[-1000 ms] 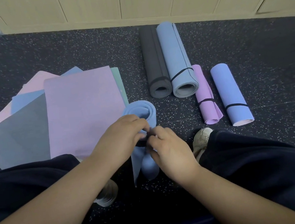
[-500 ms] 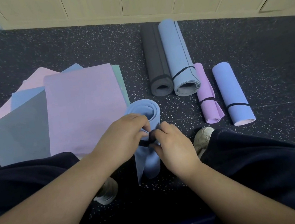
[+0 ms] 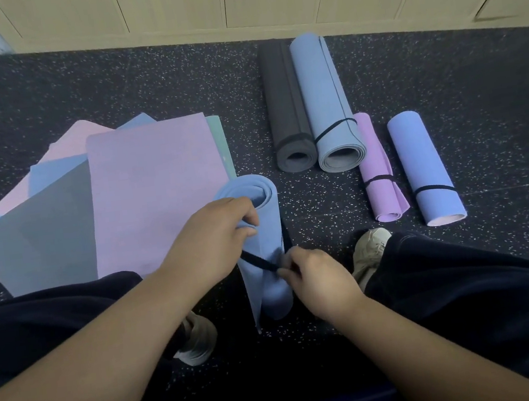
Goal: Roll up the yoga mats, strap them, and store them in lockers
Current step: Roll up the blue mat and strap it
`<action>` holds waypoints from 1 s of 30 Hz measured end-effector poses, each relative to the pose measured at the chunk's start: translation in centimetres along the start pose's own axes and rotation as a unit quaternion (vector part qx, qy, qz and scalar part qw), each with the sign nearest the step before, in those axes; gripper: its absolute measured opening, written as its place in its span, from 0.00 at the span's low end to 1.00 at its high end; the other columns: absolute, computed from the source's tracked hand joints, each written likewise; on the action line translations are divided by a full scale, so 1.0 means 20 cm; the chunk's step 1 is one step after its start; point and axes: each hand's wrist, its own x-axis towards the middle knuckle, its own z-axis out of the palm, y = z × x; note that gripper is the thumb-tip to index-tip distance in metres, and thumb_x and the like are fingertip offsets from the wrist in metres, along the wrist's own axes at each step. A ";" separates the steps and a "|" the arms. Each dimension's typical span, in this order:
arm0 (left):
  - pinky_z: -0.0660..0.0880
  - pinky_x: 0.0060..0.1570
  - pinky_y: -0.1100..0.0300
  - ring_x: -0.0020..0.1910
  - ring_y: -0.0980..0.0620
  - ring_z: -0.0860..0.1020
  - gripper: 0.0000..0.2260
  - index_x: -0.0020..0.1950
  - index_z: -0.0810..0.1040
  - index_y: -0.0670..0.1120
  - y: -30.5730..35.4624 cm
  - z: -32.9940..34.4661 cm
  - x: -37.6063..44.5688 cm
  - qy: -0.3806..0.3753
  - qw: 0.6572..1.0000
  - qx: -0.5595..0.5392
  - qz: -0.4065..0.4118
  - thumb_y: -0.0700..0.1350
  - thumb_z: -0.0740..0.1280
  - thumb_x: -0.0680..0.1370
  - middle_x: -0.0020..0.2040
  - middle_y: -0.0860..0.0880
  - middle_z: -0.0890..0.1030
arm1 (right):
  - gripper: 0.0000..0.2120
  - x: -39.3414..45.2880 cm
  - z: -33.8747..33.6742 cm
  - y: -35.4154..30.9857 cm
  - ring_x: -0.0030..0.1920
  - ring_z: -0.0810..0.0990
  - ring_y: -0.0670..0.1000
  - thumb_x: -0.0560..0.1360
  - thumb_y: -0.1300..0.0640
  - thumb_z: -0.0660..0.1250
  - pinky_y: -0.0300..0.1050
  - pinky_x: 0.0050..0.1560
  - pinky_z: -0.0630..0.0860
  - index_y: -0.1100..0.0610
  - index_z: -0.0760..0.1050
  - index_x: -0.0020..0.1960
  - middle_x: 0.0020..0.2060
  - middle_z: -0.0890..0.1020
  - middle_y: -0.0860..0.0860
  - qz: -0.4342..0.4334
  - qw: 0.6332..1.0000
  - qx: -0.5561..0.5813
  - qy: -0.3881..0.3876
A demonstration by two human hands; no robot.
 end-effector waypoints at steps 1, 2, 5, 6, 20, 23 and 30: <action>0.64 0.42 0.71 0.44 0.56 0.71 0.03 0.47 0.78 0.47 0.00 0.00 0.00 -0.003 1.000 -0.003 -0.001 0.40 0.68 0.76 0.45 0.56 0.77 | 0.07 0.01 0.00 0.02 0.51 0.75 0.57 0.79 0.50 0.60 0.48 0.46 0.70 0.52 0.72 0.53 0.47 0.79 0.55 0.031 1.000 0.001 0.002; 0.64 0.43 0.73 0.44 0.56 0.71 0.03 0.46 0.77 0.48 -0.01 0.00 0.00 -0.007 1.000 -0.004 0.002 0.40 0.68 0.76 0.44 0.56 0.77 | 0.07 0.03 0.00 0.03 0.52 0.75 0.57 0.80 0.50 0.58 0.48 0.46 0.70 0.51 0.70 0.55 0.48 0.79 0.55 0.051 0.999 -0.001 0.013; 0.64 0.44 0.73 0.44 0.57 0.71 0.04 0.45 0.77 0.48 0.00 -0.01 -0.01 -0.025 0.999 -0.006 0.018 0.40 0.68 0.76 0.43 0.56 0.77 | 0.13 0.07 -0.02 0.04 0.55 0.73 0.57 0.80 0.55 0.54 0.48 0.48 0.70 0.48 0.65 0.64 0.51 0.76 0.53 0.079 0.997 -0.018 0.017; 0.65 0.44 0.72 0.44 0.57 0.71 0.04 0.45 0.77 0.49 0.01 0.00 -0.01 -0.031 0.999 -0.008 0.024 0.40 0.68 0.76 0.43 0.56 0.77 | 0.16 0.08 -0.03 0.04 0.57 0.71 0.56 0.79 0.58 0.54 0.48 0.49 0.69 0.48 0.64 0.66 0.52 0.76 0.52 0.075 0.996 -0.049 0.012; 0.66 0.45 0.68 0.44 0.57 0.71 0.03 0.40 0.76 0.47 0.01 0.02 -0.01 -0.012 0.995 -0.027 0.092 0.39 0.67 0.72 0.40 0.53 0.77 | 0.16 0.12 -0.09 0.08 0.60 0.65 0.54 0.77 0.58 0.58 0.50 0.53 0.67 0.53 0.62 0.64 0.64 0.71 0.48 0.055 0.990 -0.121 -0.050; 0.64 0.46 0.71 0.43 0.54 0.71 0.04 0.41 0.78 0.44 0.04 -0.01 0.00 0.056 0.996 -0.022 0.059 0.35 0.70 0.72 0.41 0.50 0.79 | 0.12 0.10 -0.13 0.02 0.58 0.68 0.56 0.77 0.58 0.58 0.51 0.53 0.69 0.56 0.65 0.59 0.60 0.71 0.50 0.052 0.992 -0.113 -0.014; 0.63 0.46 0.64 0.49 0.55 0.69 0.03 0.49 0.77 0.46 0.11 -0.06 -0.02 0.083 0.996 -0.022 -0.005 0.41 0.68 0.77 0.48 0.52 0.77 | 0.07 -0.06 -0.22 -0.11 0.56 0.73 0.57 0.75 0.59 0.60 0.47 0.45 0.65 0.55 0.66 0.53 0.55 0.75 0.52 0.038 0.987 -0.153 -0.004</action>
